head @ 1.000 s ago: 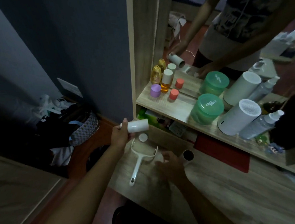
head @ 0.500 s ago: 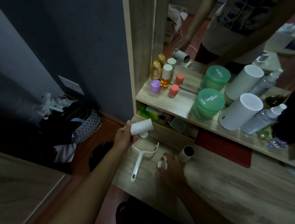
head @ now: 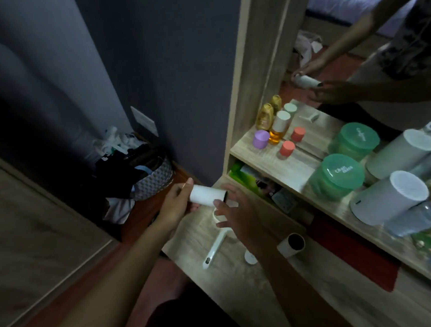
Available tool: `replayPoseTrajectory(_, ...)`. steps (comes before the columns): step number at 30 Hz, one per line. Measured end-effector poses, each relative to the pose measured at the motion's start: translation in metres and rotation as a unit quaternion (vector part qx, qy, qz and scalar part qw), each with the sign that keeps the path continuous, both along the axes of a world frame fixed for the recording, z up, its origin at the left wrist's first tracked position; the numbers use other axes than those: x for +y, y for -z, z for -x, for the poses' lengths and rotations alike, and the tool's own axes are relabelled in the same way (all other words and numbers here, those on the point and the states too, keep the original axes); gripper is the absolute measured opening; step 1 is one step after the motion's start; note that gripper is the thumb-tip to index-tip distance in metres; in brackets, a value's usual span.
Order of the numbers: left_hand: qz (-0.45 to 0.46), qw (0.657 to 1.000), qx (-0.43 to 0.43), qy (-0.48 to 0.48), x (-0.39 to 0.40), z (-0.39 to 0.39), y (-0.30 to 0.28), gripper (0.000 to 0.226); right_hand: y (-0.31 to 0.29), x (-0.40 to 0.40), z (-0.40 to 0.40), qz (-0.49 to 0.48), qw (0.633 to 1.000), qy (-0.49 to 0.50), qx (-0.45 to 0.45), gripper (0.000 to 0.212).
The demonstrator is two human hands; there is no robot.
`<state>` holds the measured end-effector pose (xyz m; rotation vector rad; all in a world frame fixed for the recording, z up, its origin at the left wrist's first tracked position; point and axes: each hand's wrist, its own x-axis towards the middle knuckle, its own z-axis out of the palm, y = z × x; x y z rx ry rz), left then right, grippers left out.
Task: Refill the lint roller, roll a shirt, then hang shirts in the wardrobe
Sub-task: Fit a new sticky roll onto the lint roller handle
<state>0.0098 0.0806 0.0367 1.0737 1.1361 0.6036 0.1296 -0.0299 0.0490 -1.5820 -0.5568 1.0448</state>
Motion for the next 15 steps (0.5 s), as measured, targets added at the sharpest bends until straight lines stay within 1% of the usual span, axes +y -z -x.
replayPoseTrajectory(1, -0.004, 1.0, -0.003, -0.012, 0.002, 0.007, -0.002, 0.041, 0.001, 0.006, 0.006, -0.008, 1.0, -0.009, -0.006, 0.04)
replayPoseTrajectory(3, -0.012, 0.999, 0.003, -0.032, 0.009, 0.023, -0.003, 0.041, 0.001, 0.016, 0.021, -0.02, 0.999, -0.02, -0.021, 0.036)
replayPoseTrajectory(4, -0.029, 0.999, 0.02, -0.035, 0.013, 0.033, -0.002, 0.039, 0.003, 0.021, 0.03, -0.021, 0.999, -0.019, -0.022, 0.035)
replayPoseTrajectory(6, -0.1, 0.992, 0.079, -0.011, 0.027, 0.053, 0.002, 0.036, 0.009, 0.032, 0.047, -0.024, 0.999, -0.012, -0.024, 0.032)
replayPoseTrajectory(8, -0.197, 0.97, 0.14, 0.03, 0.049, 0.073, 0.007, 0.031, 0.017, 0.047, 0.061, -0.011, 0.999, 0.003, -0.051, 0.03)
replayPoseTrajectory(11, -0.315, 0.925, 0.199, 0.072, 0.089, 0.098, 0.015, 0.033, 0.029, 0.073, 0.081, 0.014, 0.996, 0.064, -0.053, 0.027)
replayPoseTrajectory(13, -0.381, 0.893, 0.218, 0.097, 0.116, 0.116, 0.018, 0.035, 0.037, 0.093, 0.097, 0.033, 0.993, 0.105, -0.052, 0.03)
replayPoseTrajectory(15, -0.401, 0.868, 0.255, 0.147, 0.142, 0.133, 0.032, 0.042, 0.045, 0.11, 0.116, 0.046, 0.989, 0.129, -0.05, 0.034)
